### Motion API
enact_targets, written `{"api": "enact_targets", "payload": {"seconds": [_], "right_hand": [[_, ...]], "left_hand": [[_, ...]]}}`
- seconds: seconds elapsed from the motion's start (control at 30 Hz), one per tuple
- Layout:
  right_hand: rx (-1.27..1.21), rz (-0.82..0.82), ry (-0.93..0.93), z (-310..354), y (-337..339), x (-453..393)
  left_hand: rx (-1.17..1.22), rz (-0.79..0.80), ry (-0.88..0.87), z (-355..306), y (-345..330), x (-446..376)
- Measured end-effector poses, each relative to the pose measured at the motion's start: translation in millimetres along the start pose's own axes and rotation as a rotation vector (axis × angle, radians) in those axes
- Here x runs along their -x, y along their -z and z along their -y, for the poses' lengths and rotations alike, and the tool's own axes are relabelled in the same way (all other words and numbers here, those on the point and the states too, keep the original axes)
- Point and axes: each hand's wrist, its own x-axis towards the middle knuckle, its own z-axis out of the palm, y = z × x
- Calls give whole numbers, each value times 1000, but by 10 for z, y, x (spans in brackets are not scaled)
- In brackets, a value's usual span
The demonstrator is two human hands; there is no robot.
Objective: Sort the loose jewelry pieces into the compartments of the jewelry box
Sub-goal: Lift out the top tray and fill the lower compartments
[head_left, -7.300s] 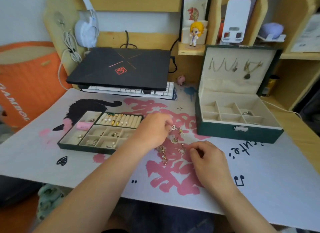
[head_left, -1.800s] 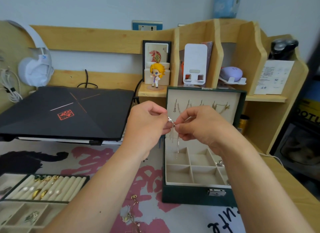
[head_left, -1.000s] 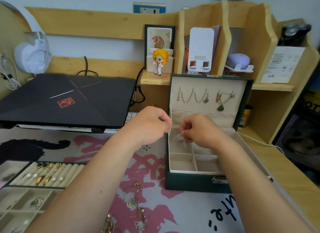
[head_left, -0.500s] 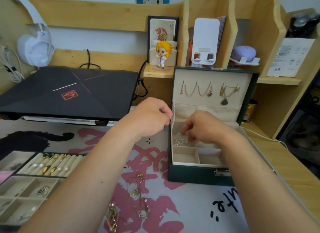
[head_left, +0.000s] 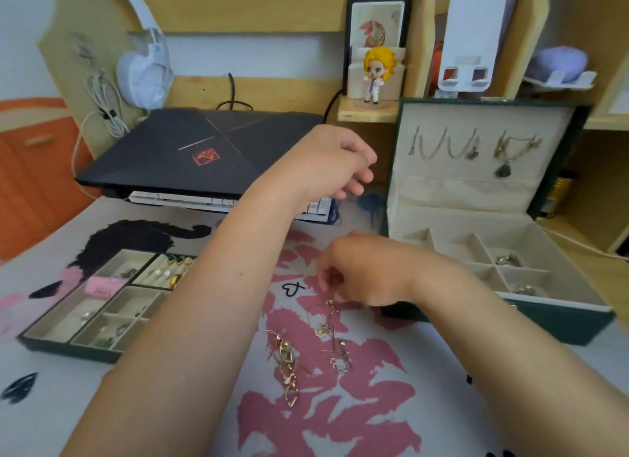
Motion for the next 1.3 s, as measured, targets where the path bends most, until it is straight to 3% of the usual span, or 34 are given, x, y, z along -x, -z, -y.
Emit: {"api": "enact_targets", "payload": {"seconds": [0.47, 0.57, 0.7, 0.8, 0.97, 1.1, 1.3], "right_hand": [[22, 28, 0, -9, -141, -97], [-266, -94, 3, -165, 183, 80], [-661, -441, 53, -482, 589, 418], [-711, -599, 49, -631, 663, 530], [-654, -652, 10, -779, 717, 652], [-626, -695, -37, -795, 718, 682], [-520, -736, -130, -736, 721, 640]], "left_hand": [[-5, 61, 70, 119, 41, 2], [70, 25, 46, 86, 50, 10], [348, 77, 36, 0, -30, 45], [571, 253, 83, -71, -181, 86], [661, 368, 166, -102, -335, 79], [577, 372, 156, -65, -321, 83], [224, 234, 35, -99, -348, 117]]}}
